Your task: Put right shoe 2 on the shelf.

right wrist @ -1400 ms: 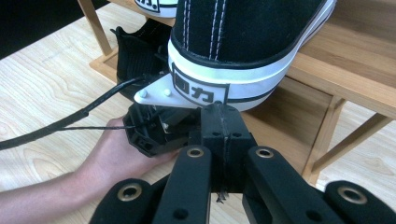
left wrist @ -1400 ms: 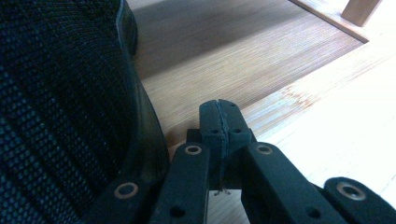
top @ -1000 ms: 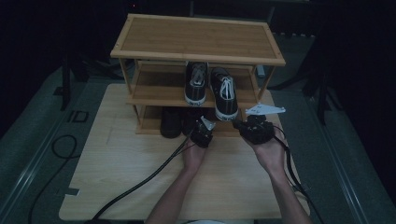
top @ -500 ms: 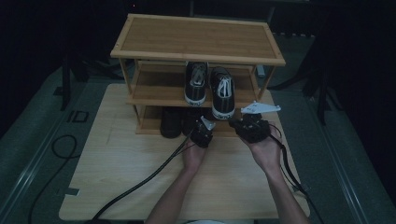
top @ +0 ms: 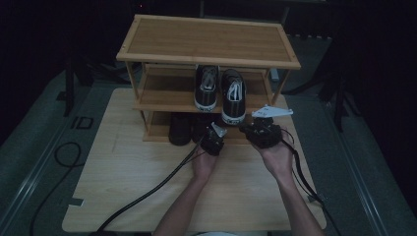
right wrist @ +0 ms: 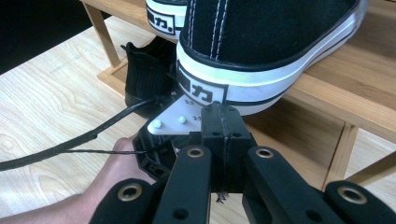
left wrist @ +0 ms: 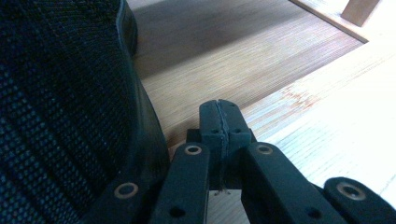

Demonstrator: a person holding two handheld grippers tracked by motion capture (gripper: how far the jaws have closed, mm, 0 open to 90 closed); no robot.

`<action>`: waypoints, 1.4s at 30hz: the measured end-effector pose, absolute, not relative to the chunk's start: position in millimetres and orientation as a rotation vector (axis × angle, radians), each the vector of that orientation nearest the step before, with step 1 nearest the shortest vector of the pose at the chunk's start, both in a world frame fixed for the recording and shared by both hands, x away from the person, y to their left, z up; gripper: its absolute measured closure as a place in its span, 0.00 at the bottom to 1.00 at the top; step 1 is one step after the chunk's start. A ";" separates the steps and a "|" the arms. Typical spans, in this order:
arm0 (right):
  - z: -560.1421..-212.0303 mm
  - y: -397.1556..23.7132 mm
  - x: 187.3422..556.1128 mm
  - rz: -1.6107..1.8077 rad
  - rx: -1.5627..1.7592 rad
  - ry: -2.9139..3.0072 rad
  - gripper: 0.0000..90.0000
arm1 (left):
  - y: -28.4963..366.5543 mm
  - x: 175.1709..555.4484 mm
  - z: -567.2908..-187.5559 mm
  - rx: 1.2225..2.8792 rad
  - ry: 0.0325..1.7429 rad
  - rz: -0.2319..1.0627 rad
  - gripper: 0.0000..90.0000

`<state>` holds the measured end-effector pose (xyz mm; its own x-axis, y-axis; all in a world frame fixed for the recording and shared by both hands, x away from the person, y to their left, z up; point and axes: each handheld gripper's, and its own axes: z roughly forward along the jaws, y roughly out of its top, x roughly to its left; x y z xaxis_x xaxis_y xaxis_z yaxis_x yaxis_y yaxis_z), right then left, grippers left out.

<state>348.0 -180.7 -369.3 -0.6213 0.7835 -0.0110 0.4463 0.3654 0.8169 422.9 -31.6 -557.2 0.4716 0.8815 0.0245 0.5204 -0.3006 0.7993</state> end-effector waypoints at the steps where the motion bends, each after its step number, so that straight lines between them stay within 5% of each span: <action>1: -368.6 -178.6 348.3 1.149 1.068 2.232 1.00 | -31.5 422.9 -557.2 1.970 1.162 0.611 1.00; 42: -376.2 -169.7 376.3 1.149 1.119 2.240 1.00 | -31.7 422.9 -557.1 1.970 1.165 0.614 1.00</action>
